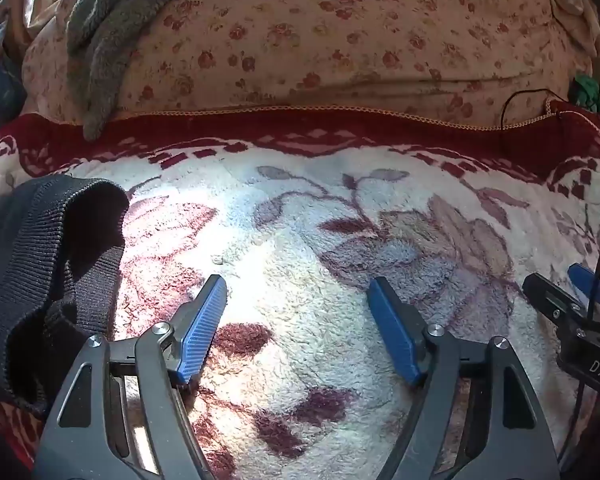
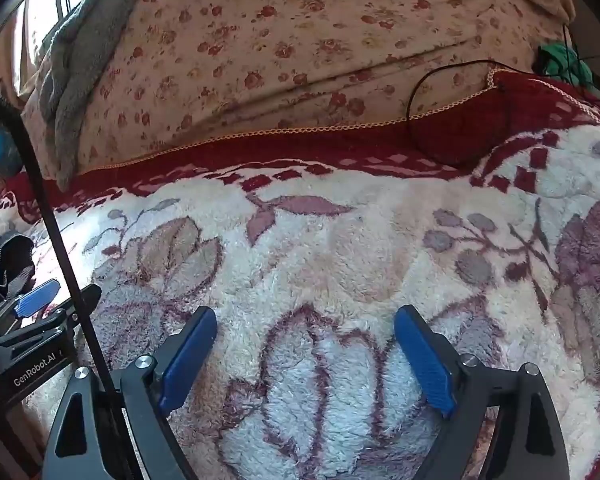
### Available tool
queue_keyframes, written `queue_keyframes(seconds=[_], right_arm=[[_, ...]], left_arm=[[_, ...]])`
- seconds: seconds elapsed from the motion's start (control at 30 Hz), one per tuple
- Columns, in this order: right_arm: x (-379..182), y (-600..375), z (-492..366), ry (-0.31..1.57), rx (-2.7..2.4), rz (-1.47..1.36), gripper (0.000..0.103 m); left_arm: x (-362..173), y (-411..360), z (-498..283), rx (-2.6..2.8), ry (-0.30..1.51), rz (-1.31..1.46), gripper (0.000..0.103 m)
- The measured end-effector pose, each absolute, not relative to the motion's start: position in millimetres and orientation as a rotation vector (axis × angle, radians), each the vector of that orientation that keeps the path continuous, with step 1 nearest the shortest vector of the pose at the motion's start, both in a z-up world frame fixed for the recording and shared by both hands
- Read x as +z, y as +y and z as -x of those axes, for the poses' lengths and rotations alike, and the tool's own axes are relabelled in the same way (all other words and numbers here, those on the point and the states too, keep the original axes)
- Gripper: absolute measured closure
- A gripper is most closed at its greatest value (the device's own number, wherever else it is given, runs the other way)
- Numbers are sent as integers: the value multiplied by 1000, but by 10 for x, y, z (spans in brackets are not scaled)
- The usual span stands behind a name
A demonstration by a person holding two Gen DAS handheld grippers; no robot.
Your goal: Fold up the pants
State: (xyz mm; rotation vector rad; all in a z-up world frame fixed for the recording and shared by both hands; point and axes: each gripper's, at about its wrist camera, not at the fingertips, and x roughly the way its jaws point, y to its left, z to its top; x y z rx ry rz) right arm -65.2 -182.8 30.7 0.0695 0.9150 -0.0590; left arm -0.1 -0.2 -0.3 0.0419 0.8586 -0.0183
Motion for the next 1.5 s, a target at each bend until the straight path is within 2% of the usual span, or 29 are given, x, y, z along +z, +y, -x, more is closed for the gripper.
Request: queue_keyframes(seconds=[1.5], right_arm=[[305,-1823,655,910,-47,-96,13]], left_arm=[[16,-4,-5,-20,872,-36,29]])
